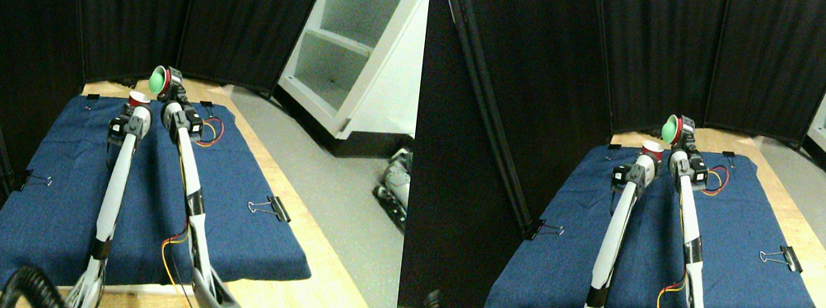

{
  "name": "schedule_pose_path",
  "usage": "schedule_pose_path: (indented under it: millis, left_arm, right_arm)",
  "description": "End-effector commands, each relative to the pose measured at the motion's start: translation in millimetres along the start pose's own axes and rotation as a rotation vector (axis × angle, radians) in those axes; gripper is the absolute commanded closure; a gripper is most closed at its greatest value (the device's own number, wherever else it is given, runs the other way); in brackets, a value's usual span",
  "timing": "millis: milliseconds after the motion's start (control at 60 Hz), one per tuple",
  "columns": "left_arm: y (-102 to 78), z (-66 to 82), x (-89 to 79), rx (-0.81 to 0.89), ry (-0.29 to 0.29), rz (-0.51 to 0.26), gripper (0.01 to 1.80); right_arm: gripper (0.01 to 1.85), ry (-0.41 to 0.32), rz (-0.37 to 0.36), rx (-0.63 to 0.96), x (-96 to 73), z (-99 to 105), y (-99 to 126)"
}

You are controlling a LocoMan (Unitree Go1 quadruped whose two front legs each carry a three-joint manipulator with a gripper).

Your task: Pour (bimanual)

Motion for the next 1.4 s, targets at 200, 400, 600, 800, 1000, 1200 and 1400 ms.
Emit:
schedule_pose_path:
  millis: [200, 400, 600, 800, 1000, 1200, 1400]
  left_arm:
    - [-7.0, -2.7, -0.2, -0.012, -0.006, -0.033, 1.48]
    - [-7.9, -4.3, 0.4, -0.018, -0.002, -0.032, 1.48]
    - [-9.1, -5.1, -0.2, -0.033, -0.006, -0.03, 1.48]
    - [-9.2, -4.1, 0.1, -0.031, -0.005, -0.029, 1.48]
    - [-9.1, -4.0, 1.8, -0.034, 0.002, -0.026, 1.48]
    - [-9.3, -4.3, 3.0, -0.031, 0.005, -0.02, 1.48]
    - [-9.8, -5.0, 2.9, -0.028, 0.005, -0.022, 1.48]
  right_arm:
    - [1.53, -0.03, 0.022, -0.063, -1.2, 6.7, 8.7]
    - [1.53, -0.029, 0.043, -0.148, -0.6, 5.4, 10.8]
    - [1.53, -0.028, 0.053, -0.173, 1.2, 4.0, 12.0]
    - [1.53, -0.041, 0.053, -0.194, 1.8, 4.7, 13.5]
    - [1.53, -0.057, 0.051, -0.23, 3.3, 7.0, 13.6]
    - [1.53, -0.064, 0.062, -0.297, 4.8, 9.1, 14.3]
    - [1.53, -0.069, 0.082, -0.363, 4.6, 8.9, 14.6]
